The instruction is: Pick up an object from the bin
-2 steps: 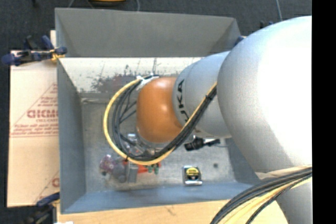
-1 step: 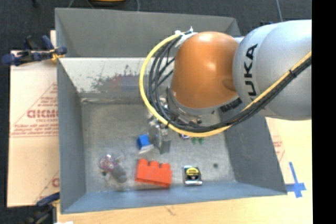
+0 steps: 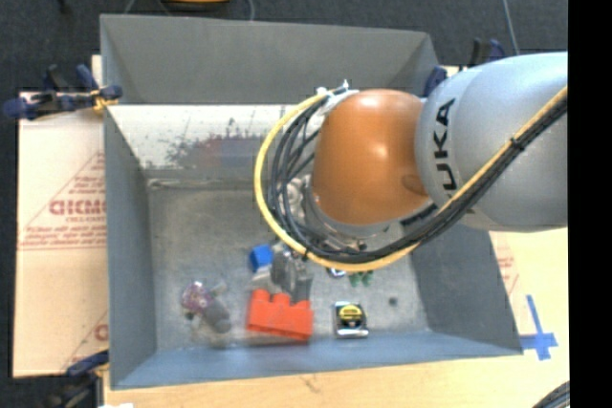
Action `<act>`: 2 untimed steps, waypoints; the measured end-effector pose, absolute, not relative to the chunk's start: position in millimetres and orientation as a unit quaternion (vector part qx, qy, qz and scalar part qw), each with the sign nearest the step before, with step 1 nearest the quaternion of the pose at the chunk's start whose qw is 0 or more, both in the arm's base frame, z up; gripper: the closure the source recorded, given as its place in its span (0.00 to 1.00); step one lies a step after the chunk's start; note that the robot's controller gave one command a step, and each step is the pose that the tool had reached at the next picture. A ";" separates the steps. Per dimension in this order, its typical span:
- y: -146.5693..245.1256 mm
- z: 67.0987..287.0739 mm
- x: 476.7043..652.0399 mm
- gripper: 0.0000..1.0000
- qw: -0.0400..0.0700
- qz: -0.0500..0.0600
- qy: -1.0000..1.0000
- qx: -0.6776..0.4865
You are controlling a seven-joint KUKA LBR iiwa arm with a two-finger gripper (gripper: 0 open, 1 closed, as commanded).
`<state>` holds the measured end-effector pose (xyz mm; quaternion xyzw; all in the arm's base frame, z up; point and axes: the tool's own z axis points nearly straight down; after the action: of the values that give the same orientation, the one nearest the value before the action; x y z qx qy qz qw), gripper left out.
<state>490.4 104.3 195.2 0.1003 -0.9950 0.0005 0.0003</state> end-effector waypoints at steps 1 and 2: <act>104.8 196.5 490.7 0.00 -0.001 0.000 -0.995 0.100; 68.2 102.5 554.0 0.00 -0.001 0.001 -0.976 0.218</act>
Offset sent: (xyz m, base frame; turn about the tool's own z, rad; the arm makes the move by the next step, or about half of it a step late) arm 0.0000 0.0000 0.0000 0.0000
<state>554.0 68.2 102.5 0.2181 -0.9759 0.0007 -0.0008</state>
